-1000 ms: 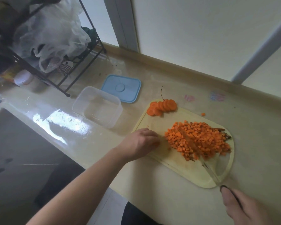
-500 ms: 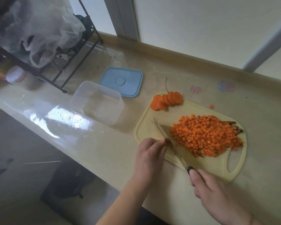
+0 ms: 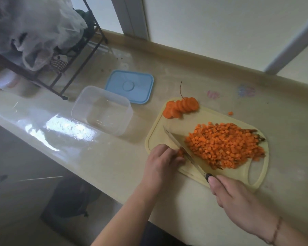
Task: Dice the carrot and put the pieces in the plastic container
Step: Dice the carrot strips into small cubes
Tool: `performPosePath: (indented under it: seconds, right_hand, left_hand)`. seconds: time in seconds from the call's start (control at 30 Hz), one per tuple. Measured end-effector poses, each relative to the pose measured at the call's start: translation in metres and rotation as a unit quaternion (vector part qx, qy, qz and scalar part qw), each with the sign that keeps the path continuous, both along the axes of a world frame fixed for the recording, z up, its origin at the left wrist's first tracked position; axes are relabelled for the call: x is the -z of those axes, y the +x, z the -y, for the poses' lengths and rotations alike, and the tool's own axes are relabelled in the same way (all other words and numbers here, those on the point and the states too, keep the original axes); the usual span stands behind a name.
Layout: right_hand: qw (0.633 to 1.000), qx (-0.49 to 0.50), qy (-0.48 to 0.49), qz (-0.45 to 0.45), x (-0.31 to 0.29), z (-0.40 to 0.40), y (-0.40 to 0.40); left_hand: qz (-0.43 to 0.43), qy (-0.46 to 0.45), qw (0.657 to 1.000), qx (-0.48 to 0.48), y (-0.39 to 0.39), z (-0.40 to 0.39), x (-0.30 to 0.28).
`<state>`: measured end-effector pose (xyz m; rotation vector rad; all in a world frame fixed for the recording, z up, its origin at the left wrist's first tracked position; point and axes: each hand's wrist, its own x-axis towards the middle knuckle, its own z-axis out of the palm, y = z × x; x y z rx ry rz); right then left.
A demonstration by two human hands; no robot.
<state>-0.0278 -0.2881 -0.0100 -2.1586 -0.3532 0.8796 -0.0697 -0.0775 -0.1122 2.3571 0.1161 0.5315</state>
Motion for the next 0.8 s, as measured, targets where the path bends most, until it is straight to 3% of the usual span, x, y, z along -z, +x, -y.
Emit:
performPosePath:
  seconds: [0.27,0.4,0.6,0.8]
  right_hand:
    - [1.0,0.014,0.003,-0.004,-0.002,0.005,-0.001]
    - [1.0,0.018,0.01,0.0,-0.007,0.009,-0.001]
    - [0.999,-0.017,-0.012,0.034,-0.008,0.016,-0.002]
    - [0.997,-0.033,-0.016,0.064,0.004,0.028,-0.005]
  left_hand:
    - [-0.013,0.004,1.0,0.021,-0.001,-0.004,-0.003]
    - [0.023,0.006,0.999,0.021,-0.004,-0.004,-0.004]
    - [0.031,0.063,0.99,0.12,-0.007,-0.009,0.003]
    - [0.025,0.055,0.99,0.126,-0.006,-0.006,0.005]
